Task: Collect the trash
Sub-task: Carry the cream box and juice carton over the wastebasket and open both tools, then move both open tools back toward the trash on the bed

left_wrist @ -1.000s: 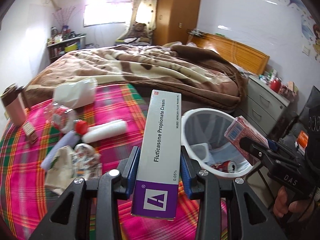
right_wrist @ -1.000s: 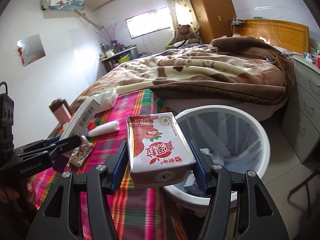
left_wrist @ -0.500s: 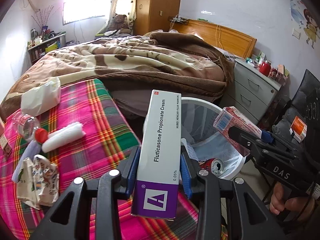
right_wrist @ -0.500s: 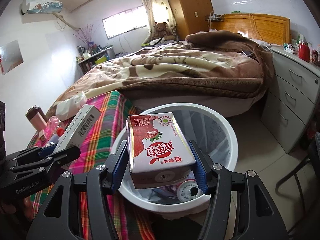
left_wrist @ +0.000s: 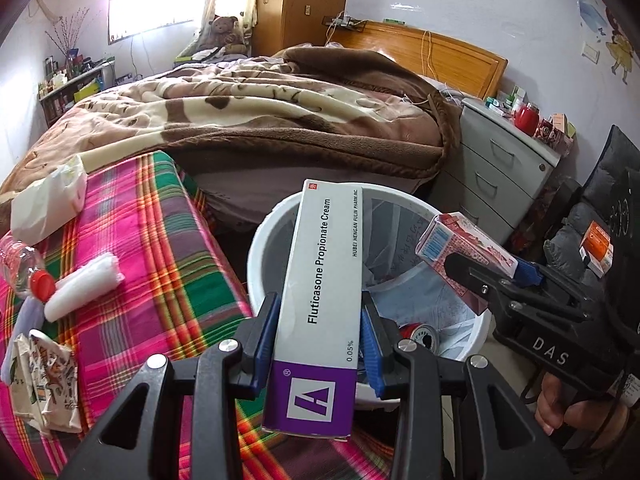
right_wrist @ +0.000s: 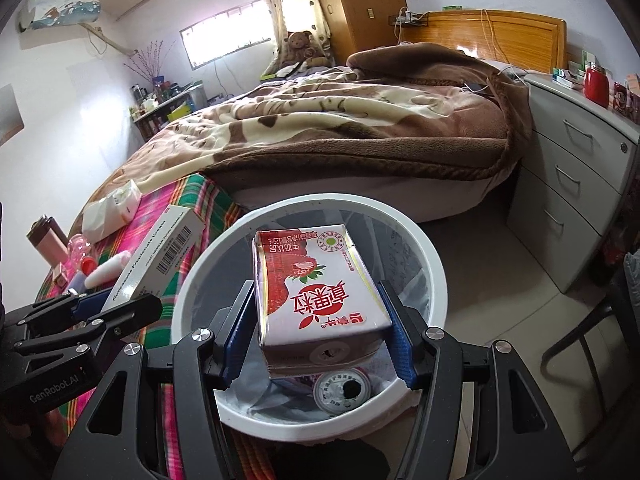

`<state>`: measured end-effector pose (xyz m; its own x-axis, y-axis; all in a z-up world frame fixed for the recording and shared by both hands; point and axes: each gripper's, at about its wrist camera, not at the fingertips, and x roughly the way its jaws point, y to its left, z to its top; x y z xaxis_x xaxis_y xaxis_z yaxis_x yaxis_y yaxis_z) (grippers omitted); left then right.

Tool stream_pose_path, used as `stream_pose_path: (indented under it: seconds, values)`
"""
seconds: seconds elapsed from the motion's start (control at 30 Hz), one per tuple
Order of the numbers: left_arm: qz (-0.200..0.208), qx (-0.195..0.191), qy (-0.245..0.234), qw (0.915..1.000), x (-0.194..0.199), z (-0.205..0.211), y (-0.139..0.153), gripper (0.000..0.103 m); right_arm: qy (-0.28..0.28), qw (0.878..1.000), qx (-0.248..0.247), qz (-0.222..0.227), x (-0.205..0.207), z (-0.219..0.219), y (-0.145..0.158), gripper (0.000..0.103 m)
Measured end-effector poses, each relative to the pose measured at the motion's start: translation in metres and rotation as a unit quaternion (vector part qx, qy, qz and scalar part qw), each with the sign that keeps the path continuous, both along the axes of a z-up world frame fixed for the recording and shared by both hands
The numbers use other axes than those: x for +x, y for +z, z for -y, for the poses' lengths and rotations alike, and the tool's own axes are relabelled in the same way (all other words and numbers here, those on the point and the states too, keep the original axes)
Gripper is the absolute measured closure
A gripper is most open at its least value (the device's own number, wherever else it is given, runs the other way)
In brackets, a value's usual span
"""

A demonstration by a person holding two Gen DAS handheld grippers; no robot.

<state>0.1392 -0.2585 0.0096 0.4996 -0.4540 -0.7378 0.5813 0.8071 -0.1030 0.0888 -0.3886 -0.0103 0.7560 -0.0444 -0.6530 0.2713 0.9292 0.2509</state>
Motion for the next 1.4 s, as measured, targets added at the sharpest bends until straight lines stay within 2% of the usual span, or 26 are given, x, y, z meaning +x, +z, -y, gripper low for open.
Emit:
stream_pose_path:
  seconds: [0.27,0.3,0.33,0.4,0.57,0.63,0.93,1.4]
  values:
    - [-0.013,0.006,-0.017,0.9998,0.002,0.016,-0.008,0.063,-0.010,1.000,-0.004,-0.021,0.004,0.007,-0.007,0.043]
    - [-0.014,0.006,-0.017,0.9997,0.003,0.016,-0.008,0.058,-0.011,1.000,-0.005,-0.022,0.004,0.007,-0.008,0.042]
    - [-0.013,0.006,-0.017,0.9997,0.003,0.016,-0.008,0.049,-0.012,1.000,-0.006,-0.022,0.004,0.008,-0.008,0.042]
    - [-0.014,0.002,-0.018,0.9997,0.002,0.015,-0.007,0.043,-0.015,1.000,-0.009,-0.025,0.004,0.008,-0.008,0.042]
    - [-0.011,-0.006,-0.013,0.9998,0.002,0.010,-0.003,0.037,-0.019,1.000,-0.007,-0.024,0.002,0.009,-0.007,0.041]
    - [-0.012,-0.009,-0.010,0.9998,0.002,0.006,-0.002,0.035,-0.017,1.000,-0.005,-0.022,0.001,0.009,-0.006,0.034]
    - [-0.003,-0.019,0.005,0.9998,-0.002,-0.017,0.004,0.033,-0.012,1.000,-0.010,-0.011,0.000,-0.003,0.002,0.033]
    - [0.014,-0.038,0.055,0.9977,-0.006,-0.076,0.012,0.030,0.015,1.000,-0.017,0.012,-0.001,-0.039,0.013,0.032]
